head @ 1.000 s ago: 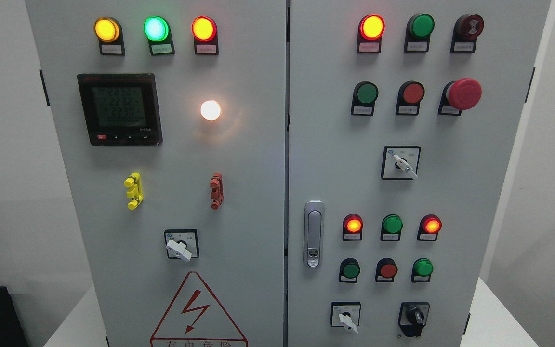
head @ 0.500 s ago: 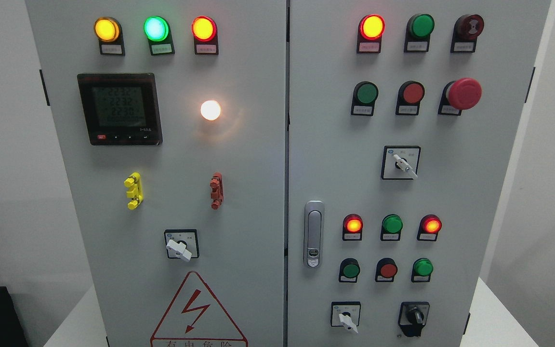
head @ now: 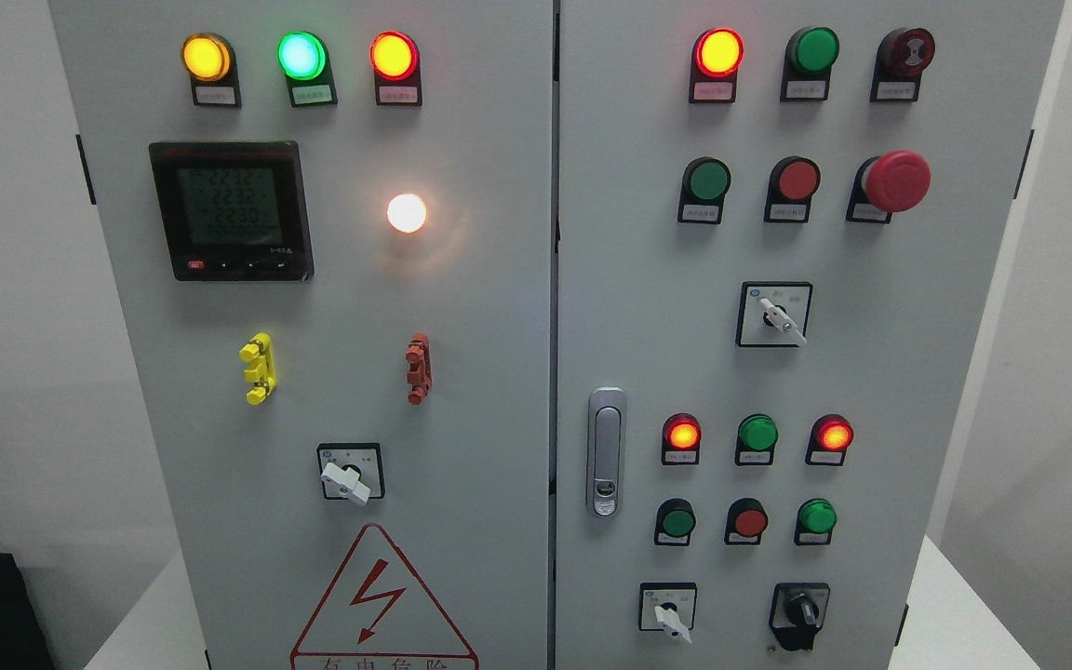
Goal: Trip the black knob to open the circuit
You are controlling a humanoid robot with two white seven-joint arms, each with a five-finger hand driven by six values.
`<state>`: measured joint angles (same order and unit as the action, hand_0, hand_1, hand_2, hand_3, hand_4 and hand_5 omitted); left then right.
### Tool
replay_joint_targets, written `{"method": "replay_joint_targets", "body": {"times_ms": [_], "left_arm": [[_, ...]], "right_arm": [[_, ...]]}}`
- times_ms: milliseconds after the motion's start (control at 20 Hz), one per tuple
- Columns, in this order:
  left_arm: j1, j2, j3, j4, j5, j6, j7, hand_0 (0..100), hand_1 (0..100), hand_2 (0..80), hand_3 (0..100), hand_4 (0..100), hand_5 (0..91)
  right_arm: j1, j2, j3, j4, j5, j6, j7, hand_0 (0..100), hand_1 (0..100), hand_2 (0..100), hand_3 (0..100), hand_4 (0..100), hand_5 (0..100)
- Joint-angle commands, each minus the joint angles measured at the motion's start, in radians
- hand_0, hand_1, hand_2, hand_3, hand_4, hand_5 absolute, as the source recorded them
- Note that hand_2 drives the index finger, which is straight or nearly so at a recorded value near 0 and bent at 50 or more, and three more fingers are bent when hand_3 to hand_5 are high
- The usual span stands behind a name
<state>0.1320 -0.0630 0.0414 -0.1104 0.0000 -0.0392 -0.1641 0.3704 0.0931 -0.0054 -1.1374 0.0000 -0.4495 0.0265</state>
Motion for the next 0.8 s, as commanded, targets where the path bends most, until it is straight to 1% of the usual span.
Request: {"method": "replay_joint_targets", "body": {"times_ms": [0, 350, 500, 600, 650, 750], "left_arm": [[0.0, 0.0, 0.0, 0.0, -0.023, -0.001, 0.0, 12, 39, 0.0, 0, 0, 0.0], [0.0, 0.0, 0.0, 0.0, -0.023, 0.001, 0.0, 12, 39, 0.0, 0, 0, 0.0], [0.0, 0.0, 0.0, 0.0, -0.023, -0.001, 0.0, 12, 39, 0.0, 0, 0, 0.0], [0.0, 0.0, 0.0, 0.0, -0.023, 0.001, 0.0, 12, 39, 0.0, 0, 0, 0.0], [0.0, 0.0, 0.0, 0.0, -0.023, -0.001, 0.0, 12, 39, 0.0, 0, 0, 0.0], [0.0, 0.0, 0.0, 0.0, -0.023, 0.001, 0.0, 12, 39, 0.0, 0, 0, 0.0]], "right_arm": [[0.045, -0.006, -0.028, -0.408, -0.012, 0.029, 0.0, 0, 4, 0, 4, 0, 0], [0.055, -0.007, -0.027, -0.554, -0.012, 0.041, 0.0, 0, 3, 0, 10, 1, 0], [0.055, -0.013, -0.03, -0.599, -0.014, 0.066, 0.0, 0, 3, 0, 15, 10, 0], [0.051, -0.015, -0.031, -0.617, -0.015, 0.071, 0.0, 0, 3, 0, 22, 19, 4], [0.05, -0.021, -0.031, -0.628, -0.017, 0.078, 0.0, 0, 3, 0, 22, 19, 4], [0.045, -0.029, -0.031, -0.654, -0.046, 0.094, 0.0, 0, 2, 0, 29, 28, 11]]}}
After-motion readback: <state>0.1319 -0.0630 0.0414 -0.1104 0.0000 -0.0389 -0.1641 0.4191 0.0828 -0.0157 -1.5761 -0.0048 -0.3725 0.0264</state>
